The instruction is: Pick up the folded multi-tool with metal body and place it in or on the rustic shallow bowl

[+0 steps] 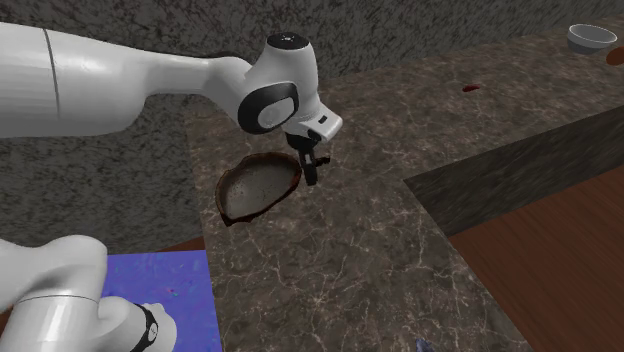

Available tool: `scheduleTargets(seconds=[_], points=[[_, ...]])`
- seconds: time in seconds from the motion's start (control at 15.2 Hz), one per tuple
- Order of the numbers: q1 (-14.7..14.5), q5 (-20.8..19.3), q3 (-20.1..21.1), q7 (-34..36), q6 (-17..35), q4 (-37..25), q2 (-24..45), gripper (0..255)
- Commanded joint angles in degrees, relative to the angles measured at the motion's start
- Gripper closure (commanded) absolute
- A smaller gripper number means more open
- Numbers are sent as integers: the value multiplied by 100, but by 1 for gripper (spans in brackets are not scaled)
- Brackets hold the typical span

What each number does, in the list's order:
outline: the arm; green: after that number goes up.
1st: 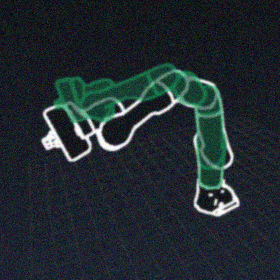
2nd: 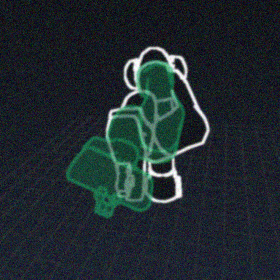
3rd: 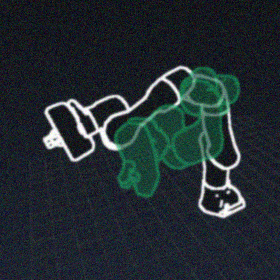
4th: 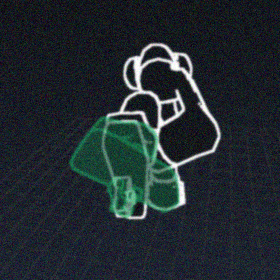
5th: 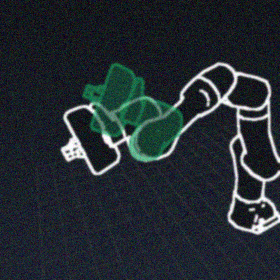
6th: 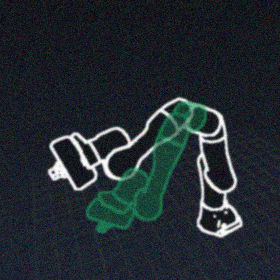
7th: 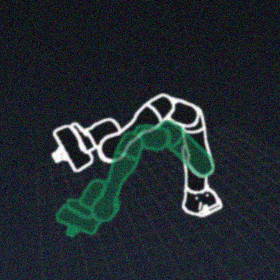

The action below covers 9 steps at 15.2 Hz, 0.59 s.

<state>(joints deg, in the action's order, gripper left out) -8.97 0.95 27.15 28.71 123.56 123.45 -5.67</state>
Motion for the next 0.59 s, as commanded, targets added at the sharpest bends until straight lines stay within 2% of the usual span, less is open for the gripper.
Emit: scheduleTargets(seconds=[0.0,0.26,0.53], points=[[-60,-238,139,240,49,-328,438,0],[-290,-782,307,725,182,-895,1308,0],[-654,-1329,332,1153,200,-1571,2191,0]])
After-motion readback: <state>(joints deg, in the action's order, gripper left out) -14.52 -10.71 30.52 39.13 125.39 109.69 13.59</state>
